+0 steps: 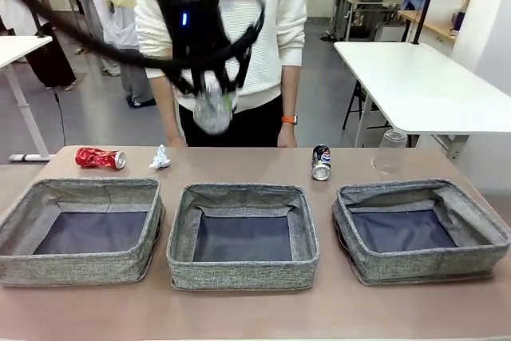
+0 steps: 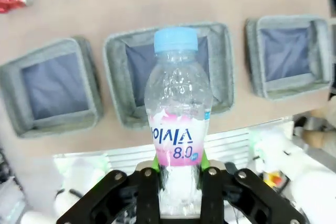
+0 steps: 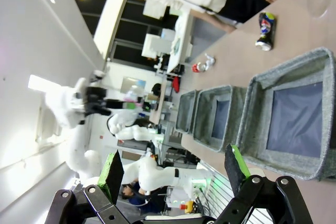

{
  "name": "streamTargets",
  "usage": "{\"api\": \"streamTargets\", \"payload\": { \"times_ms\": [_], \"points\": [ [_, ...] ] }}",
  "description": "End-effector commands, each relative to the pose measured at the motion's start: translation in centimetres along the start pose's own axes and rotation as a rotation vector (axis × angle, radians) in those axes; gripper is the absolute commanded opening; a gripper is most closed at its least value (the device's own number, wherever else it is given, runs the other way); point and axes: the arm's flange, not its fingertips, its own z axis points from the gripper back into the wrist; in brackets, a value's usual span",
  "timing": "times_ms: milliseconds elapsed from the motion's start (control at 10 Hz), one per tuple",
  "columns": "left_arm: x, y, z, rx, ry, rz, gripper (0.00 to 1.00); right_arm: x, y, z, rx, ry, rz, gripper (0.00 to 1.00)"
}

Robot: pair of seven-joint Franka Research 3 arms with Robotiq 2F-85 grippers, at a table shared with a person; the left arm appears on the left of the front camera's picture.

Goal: Sort the waste into the appropriate baskets.
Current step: Pick up the waste item pointed out by the person.

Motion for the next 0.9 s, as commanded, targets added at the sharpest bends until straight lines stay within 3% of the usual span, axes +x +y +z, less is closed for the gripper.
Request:
{"api": "streamTargets", "payload": {
  "times_ms": [0, 500, 800],
  "points": [
    [3.1, -4.6, 5.4, 0.128, 0.004, -0.033, 0.24, 0.3, 0.2, 0.0, 0.019, -0.007, 0.027, 1.0],
    [5.2, -4.9, 5.2, 0.102, 0.047, -0.009, 0.24, 0.3, 0.2, 0.0, 0.019, -0.007, 0.027, 1.0],
    [4.5, -4.3, 4.5, 0.116, 0.039, -0.048, 0.24, 0.3, 0.2, 0.0, 0.019, -0.007, 0.027, 1.0]
  ]
}}
